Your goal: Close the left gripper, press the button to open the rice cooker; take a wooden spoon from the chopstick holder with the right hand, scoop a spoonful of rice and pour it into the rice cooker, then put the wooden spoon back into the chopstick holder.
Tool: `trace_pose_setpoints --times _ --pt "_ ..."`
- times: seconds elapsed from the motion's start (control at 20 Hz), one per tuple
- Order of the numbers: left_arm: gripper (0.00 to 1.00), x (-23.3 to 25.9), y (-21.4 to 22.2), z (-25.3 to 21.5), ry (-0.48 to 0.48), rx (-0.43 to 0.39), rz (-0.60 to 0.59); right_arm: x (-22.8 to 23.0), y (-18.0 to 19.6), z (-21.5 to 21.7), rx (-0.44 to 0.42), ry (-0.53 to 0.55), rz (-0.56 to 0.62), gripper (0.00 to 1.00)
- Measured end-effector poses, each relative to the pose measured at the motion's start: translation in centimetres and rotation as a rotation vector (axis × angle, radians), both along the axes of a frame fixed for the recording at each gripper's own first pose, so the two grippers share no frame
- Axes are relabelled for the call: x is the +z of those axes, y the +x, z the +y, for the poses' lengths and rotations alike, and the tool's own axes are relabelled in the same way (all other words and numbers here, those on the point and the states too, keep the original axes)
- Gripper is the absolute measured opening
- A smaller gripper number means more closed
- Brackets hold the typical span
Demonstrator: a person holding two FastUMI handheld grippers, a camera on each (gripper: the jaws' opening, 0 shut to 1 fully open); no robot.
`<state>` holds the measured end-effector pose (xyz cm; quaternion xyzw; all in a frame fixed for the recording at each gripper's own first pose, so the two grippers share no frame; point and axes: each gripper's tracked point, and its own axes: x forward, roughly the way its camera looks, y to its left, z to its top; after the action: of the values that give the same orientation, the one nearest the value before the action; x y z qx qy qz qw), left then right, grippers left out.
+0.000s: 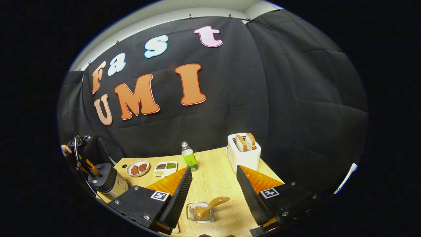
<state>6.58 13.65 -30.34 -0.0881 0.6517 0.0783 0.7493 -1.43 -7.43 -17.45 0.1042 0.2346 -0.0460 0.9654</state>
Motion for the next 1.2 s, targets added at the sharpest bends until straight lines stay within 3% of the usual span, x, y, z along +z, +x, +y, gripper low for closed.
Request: trace_pose_setpoints --times 0.15,0.3,0.45,0.55,0.75,0.85,1.2 --pt "0.94 0.2 -0.6 -0.6 0.008 -0.001 0.031 0.1 -0.3 0.6 0.019 -0.006 -0.007 0.85" --pt "0.94 0.0 -0.5 -0.7 0.017 -0.008 -0.028 0.6 0.0 1.5 0.042 0.003 -0.023 0.85" --pt "0.94 0.6 -0.6 -0.5 0.078 -0.065 -0.233 1.6 0.4 2.5 0.074 0.0 -0.058 0.85" --pt "0.94 1.1 -0.5 -0.3 0.125 -0.062 -0.392 2.5 0.9 3.4 0.103 0.0 -0.087 0.85" --pt "0.93 1.8 -1.4 -0.3 0.187 0.091 -0.558 3.4 2.1 6.2 0.163 0.044 -0.093 0.85" --pt "0.93 2.8 -1.8 -1.5 0.147 0.146 -0.61 4.6 2.6 8.1 0.199 0.077 -0.11 0.85" --pt "0.91 18.9 -1.2 -3.3 0.258 -0.009 -1.068 11.3 4.9 12.3 0.278 0.044 -0.268 0.84"
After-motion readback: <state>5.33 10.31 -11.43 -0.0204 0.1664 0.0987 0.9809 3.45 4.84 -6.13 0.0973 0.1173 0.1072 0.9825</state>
